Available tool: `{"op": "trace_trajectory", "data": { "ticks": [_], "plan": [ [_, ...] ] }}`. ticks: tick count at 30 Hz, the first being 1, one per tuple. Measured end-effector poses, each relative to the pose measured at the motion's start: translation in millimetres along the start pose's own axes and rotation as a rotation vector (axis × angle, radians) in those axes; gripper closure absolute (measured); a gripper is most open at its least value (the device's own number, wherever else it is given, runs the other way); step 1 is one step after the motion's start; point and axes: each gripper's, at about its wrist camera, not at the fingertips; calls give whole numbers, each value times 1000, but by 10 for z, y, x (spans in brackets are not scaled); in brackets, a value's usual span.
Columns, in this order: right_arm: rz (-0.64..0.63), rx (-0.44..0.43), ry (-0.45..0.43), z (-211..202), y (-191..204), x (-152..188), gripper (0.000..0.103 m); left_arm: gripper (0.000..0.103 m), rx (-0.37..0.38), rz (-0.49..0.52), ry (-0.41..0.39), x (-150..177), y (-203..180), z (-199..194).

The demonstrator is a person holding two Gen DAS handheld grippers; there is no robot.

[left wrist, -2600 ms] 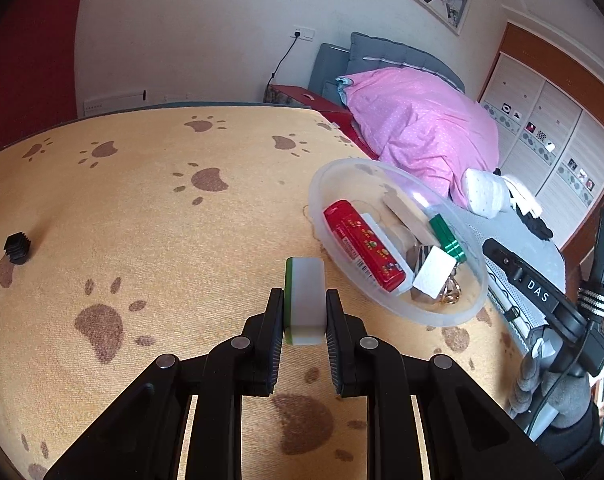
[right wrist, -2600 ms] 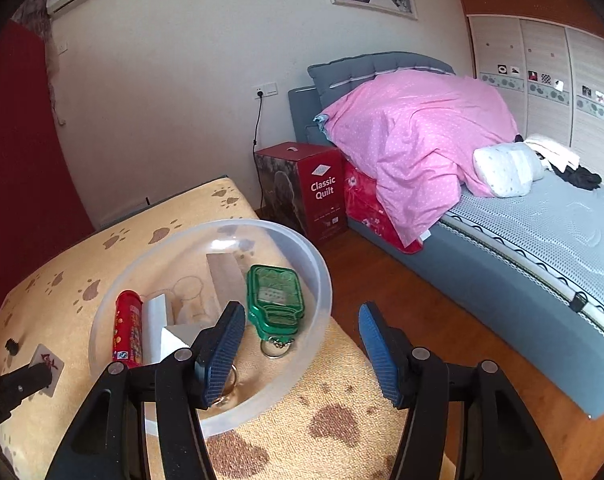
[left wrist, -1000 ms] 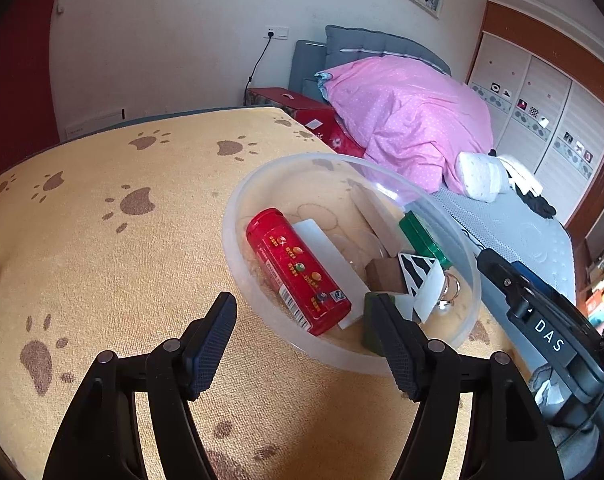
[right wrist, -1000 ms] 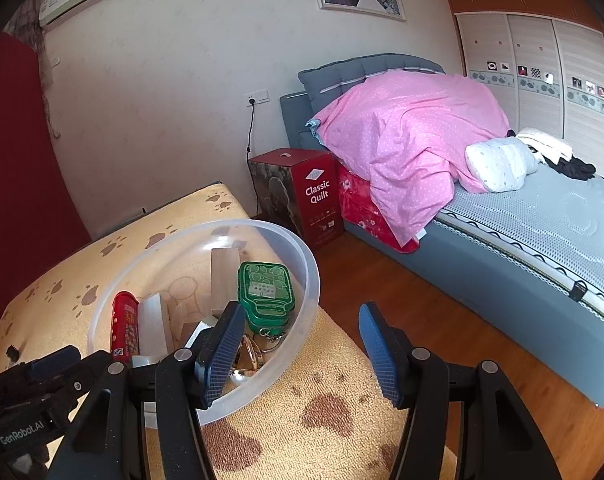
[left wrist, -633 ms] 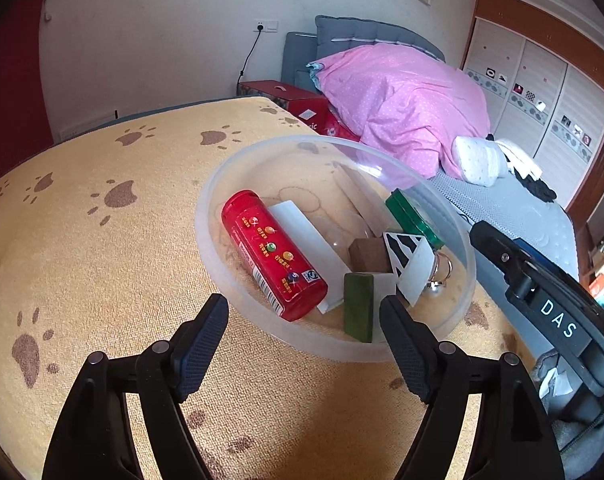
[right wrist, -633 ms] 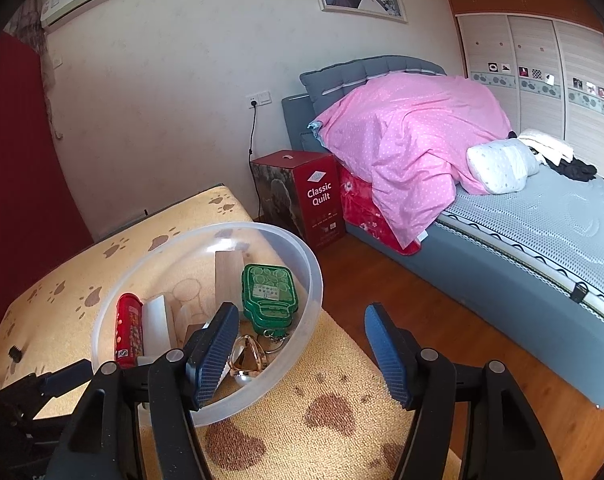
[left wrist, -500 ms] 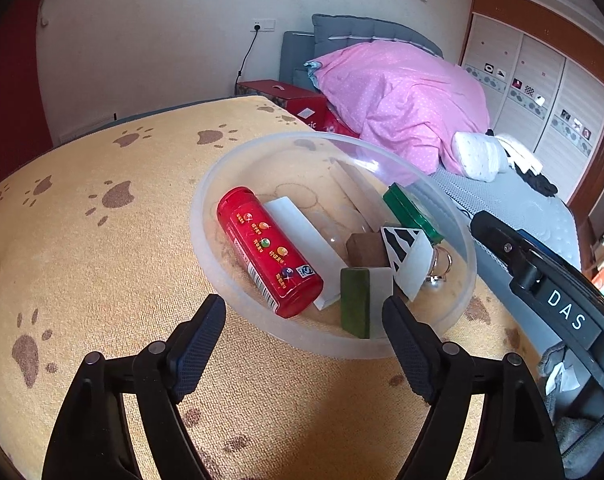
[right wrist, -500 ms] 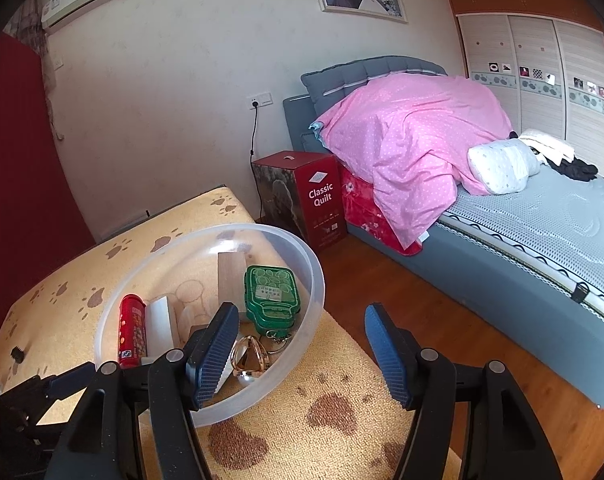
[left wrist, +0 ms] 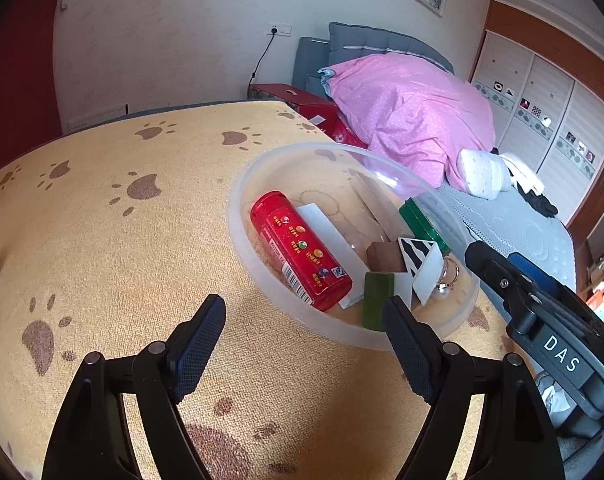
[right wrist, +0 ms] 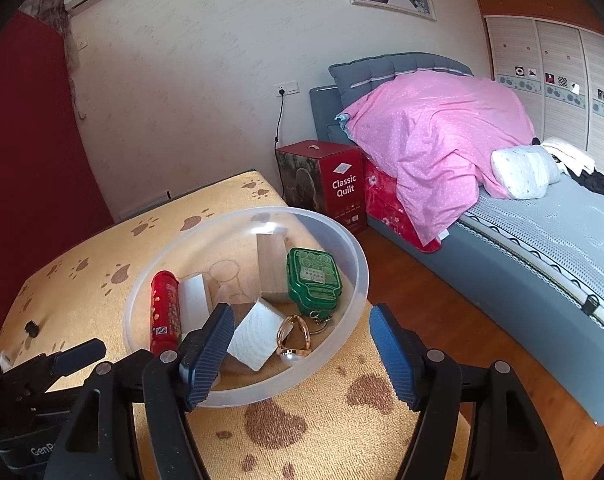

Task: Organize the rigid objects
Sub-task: 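Withdraw both tools from the bowl, moving the left tool toward the white charger plug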

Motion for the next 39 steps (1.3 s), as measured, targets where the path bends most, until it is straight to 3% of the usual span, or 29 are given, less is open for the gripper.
{"op": "trace_trajectory", "data": {
  "ticks": [15, 39],
  "plan": [
    [-68, -16, 49, -39, 221, 41, 28, 22, -30, -58, -12, 16, 339, -148],
    [-143, -102, 33, -237, 668, 96, 27, 22, -67, -144, -39, 47, 842, -408]
  ]
}}
Point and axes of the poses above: each gripper's, at about its wrist camera, not at the fingertips, and z roughly the way its jaws point, y to its left, x to its underside, and after that the axes turned 15 degrees about -z, right-handed
